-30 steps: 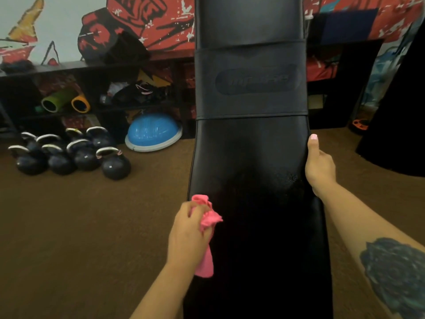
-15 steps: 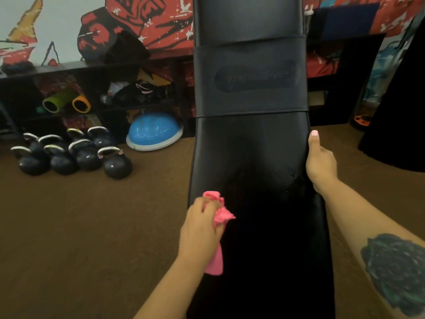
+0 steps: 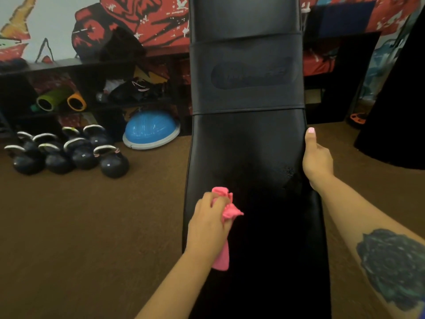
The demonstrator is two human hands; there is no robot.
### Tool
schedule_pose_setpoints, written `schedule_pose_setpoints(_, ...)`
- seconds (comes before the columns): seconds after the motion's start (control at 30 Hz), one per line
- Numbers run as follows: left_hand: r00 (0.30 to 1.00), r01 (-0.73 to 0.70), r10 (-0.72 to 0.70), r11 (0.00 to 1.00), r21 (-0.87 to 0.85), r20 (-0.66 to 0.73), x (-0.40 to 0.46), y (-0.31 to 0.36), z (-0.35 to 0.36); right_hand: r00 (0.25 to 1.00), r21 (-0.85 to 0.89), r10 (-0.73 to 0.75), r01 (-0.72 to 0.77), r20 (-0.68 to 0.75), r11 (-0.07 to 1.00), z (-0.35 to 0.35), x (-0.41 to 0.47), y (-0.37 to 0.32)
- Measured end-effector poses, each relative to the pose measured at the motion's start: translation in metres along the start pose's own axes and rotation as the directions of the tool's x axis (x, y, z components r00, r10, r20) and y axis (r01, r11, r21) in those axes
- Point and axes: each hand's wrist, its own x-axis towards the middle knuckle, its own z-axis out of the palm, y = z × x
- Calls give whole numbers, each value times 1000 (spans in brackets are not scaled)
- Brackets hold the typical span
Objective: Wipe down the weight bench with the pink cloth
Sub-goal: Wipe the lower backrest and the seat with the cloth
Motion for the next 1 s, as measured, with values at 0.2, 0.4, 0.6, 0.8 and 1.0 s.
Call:
schedule_pose_setpoints(0.2, 990, 104, -102, 994, 16, -96, 29, -16, -30, 999, 20, 22, -23, 23, 1000, -1, -1, -1)
schedule_pose_setpoints(0.4, 1000, 17, -17, 1000, 14, 6, -5, -4, -1, 999, 25, 31, -32, 32, 999, 0, -1, -1)
schedule_pose_setpoints(0.6, 996, -76, 79, 995, 63, -48, 44, 14, -17, 999, 20, 19, -20, 26, 1000, -1, -1, -1)
schedule_pose_setpoints(0.8, 996, 74, -73, 997, 13, -42, 7, -5, -14, 999, 28, 11, -12, 33, 1000, -1, -1, -1)
schedule_pose_setpoints(1.0, 997, -78, 77, 994, 73, 9, 22, 21, 0, 999, 25, 9, -10, 32, 1000, -2, -2, -1)
